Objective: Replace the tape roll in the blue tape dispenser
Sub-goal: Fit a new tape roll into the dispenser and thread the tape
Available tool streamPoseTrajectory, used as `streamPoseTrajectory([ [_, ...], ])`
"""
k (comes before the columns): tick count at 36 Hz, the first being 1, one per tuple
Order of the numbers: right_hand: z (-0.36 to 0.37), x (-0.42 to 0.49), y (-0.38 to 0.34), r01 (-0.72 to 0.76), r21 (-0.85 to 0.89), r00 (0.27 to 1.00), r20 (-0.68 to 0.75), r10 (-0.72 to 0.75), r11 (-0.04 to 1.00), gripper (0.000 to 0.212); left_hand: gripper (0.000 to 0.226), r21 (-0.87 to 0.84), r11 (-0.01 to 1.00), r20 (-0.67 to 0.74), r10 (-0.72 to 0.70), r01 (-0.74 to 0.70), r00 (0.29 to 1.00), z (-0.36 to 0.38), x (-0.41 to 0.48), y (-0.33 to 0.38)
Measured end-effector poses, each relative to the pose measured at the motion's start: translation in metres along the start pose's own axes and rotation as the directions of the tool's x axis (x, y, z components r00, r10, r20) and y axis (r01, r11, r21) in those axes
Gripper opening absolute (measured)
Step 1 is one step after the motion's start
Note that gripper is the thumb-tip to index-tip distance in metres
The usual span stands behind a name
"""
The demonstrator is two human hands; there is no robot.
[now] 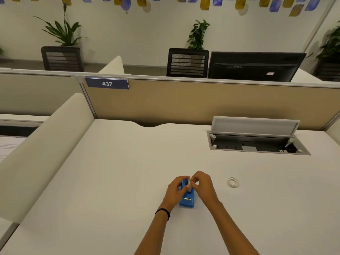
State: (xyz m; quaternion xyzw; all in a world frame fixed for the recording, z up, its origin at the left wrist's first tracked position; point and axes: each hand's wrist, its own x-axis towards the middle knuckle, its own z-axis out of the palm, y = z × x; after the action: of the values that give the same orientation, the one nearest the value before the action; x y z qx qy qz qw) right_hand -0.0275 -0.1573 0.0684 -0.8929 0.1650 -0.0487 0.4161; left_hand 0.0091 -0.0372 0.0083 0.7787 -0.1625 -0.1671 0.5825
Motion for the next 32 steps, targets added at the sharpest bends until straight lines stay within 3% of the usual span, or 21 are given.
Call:
streamPoseTrajectory([
  [8,0.001,-0.001,0.009,-0.002,0.118,1.000,-0.018,0.005,0.993,0.009,0.035,-0.059,0.998,0.012,-0.025,0.026,1.000,0.002,-0.003,0.000],
  [32,0.020,-0.015,0.040,0.104,0.091,0.994,0.008,-0.105,0.990,0.020,0.032,-0.145,0.983,-0.036,-0.115,0.109,0.993,0.004,-0.009,0.012],
])
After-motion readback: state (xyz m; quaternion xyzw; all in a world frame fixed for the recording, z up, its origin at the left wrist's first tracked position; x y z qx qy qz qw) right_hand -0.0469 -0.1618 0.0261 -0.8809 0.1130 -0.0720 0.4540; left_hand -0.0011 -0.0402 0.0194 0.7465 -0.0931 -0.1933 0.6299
